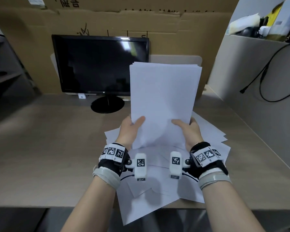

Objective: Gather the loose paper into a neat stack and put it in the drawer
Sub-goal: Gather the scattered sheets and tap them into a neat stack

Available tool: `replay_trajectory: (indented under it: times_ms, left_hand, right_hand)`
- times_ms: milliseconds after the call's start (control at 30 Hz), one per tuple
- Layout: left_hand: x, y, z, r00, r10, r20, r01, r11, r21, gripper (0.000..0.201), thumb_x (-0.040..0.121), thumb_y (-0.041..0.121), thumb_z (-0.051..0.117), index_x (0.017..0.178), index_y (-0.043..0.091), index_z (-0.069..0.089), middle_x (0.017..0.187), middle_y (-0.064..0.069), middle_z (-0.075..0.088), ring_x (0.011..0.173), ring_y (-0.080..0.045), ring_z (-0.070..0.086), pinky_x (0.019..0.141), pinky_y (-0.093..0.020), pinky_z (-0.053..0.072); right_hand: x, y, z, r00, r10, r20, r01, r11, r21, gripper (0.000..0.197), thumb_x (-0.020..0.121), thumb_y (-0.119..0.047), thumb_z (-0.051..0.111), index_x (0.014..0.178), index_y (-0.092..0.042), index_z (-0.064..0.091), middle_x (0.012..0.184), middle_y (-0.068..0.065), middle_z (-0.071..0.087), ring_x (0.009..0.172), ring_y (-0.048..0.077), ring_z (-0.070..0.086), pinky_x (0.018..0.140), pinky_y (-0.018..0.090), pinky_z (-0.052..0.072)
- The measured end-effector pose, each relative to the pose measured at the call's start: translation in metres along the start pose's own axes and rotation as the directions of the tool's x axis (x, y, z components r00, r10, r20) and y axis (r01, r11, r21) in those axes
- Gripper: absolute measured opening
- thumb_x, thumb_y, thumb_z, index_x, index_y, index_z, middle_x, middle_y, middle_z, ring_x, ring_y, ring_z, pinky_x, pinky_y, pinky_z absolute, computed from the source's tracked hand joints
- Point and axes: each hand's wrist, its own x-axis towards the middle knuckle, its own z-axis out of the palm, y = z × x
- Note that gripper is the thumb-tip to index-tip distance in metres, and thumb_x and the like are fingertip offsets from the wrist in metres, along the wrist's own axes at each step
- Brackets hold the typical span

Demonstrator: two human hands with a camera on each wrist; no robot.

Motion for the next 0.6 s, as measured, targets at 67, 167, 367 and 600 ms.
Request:
replay_trajectory:
  times_ms: [67,167,367,600]
  left_hand:
    - [-0.001,-0.002,0.001,1.000,0.007,-0.011,-0.007,1.000,-0.012,0.035,0.099,0.021,0.066,0.132,0.009,0.060,0.121,-0.003,0.074,0.112,-0.020,0.071,0.101,-0.042,0.055]
    - [-0.002,0.004,-0.001,1.000,0.021,-0.016,-0.022,0.998,-0.056,0.036,0.100,0.016,0.064,0.134,0.005,0.056,0.124,-0.008,0.072,0.114,-0.024,0.070,0.099,-0.041,0.056]
    - [-0.011,0.003,-0.020,0.998,-0.064,-0.001,0.064,0.998,0.016,0.010,0.102,0.018,0.060,0.108,0.015,0.068,0.108,-0.007,0.075,0.101,-0.028,0.070,0.091,-0.042,0.054]
    - [-0.014,0.009,-0.073,0.891,-0.381,-0.249,0.421,0.897,0.136,0.071,0.069,0.040,0.077,0.127,0.006,0.058,0.104,-0.008,0.070,0.089,-0.028,0.068,0.082,-0.044,0.059]
  right_hand:
    - [-0.003,0.003,-0.002,0.999,0.017,0.031,-0.015,0.998,-0.053,0.039,0.082,-0.010,0.078,0.118,-0.007,0.064,0.106,0.007,0.074,0.092,0.020,0.072,0.071,0.028,0.057]
    - [-0.009,-0.001,-0.006,0.996,0.043,0.075,-0.035,0.994,-0.108,0.026,0.083,-0.014,0.078,0.107,-0.006,0.070,0.098,0.007,0.076,0.079,0.016,0.074,0.062,0.025,0.059]
    - [-0.023,0.005,-0.007,0.977,0.176,0.123,-0.156,0.975,-0.157,0.027,0.084,-0.016,0.078,0.106,-0.002,0.069,0.103,0.015,0.075,0.095,0.034,0.073,0.086,0.049,0.058]
    - [-0.023,0.016,-0.015,0.990,0.079,-0.113,-0.101,0.975,-0.197,0.015,0.089,-0.007,0.069,0.102,-0.001,0.067,0.093,0.013,0.070,0.077,0.026,0.067,0.075,0.033,0.056]
